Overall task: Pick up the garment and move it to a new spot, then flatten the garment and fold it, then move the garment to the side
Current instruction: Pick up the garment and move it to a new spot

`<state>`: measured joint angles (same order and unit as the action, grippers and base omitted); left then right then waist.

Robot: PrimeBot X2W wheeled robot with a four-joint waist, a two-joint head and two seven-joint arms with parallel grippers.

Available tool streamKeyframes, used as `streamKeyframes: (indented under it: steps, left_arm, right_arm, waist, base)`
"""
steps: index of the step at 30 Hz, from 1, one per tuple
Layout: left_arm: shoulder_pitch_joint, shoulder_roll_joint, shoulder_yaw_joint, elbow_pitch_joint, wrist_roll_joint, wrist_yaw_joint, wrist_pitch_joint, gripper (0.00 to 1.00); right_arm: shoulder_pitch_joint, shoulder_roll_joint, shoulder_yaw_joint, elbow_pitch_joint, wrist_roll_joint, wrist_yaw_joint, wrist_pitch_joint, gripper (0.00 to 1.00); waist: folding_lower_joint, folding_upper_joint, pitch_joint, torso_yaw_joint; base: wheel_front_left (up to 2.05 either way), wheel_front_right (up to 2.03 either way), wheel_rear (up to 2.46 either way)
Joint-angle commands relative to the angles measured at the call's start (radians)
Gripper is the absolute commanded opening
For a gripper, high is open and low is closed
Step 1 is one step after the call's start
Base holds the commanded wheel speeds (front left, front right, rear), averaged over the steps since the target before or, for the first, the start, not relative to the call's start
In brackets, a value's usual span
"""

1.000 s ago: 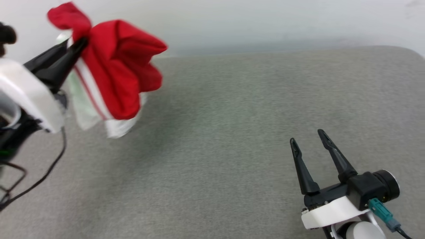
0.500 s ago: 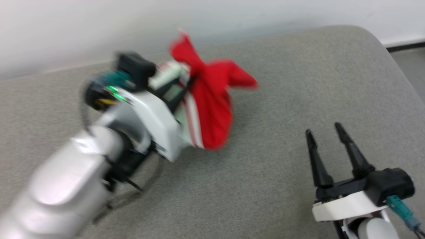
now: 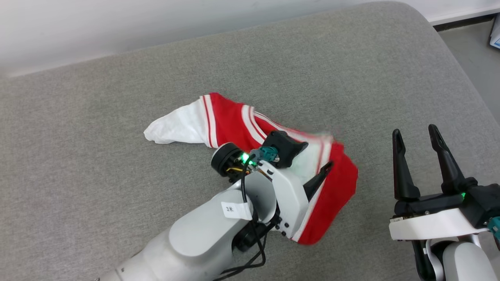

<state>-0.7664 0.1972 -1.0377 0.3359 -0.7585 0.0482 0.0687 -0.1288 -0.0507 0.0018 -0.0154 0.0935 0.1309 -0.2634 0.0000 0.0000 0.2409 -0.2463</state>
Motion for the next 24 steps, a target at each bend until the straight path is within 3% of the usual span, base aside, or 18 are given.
streamKeyframes:
  steps: [1,6,11,19,24]
  left_arm:
    - [-0.013,0.001,0.004,0.008,0.004,-0.005,-0.011,1.0]
    - [-0.05,-0.003,0.037,0.086,0.025,-0.015,-0.11,1.0]
    - [-0.079,0.039,0.1,0.134,0.031,-0.002,-0.217,1.0]
    - [-0.05,0.207,0.227,0.103,0.094,0.047,-0.33,1.0]
    - [0.097,0.315,0.4,-0.081,0.193,0.109,-0.333,1.0]
  right_arm:
    - [-0.007,0.001,0.001,0.003,0.006,0.0,-0.002,1.0]
    - [0.005,0.001,0.003,0.011,0.0,0.0,-0.002,1.0]
    - [0.017,0.001,0.002,0.019,-0.015,0.0,-0.002,1.0]
    - [0.057,0.001,-0.002,0.028,-0.045,0.0,-0.002,1.0]
    - [0.077,0.001,-0.004,0.027,-0.054,0.0,-0.002,1.0]
  waist:
    - [0.0,0.0,-0.002,0.003]
    - [0.0,0.0,-0.033,0.038]
    - [0.0,0.0,-0.084,0.089]
    - [0.0,0.0,-0.158,0.181]
    - [0.0,0.0,-0.176,0.221]
  base:
    - [0.0,0.0,0.0]
    - [0.0,0.0,0.0]
    - [0.0,0.0,0.0]
    - [0.0,0.0,0.0]
    - [0.0,0.0,0.0]
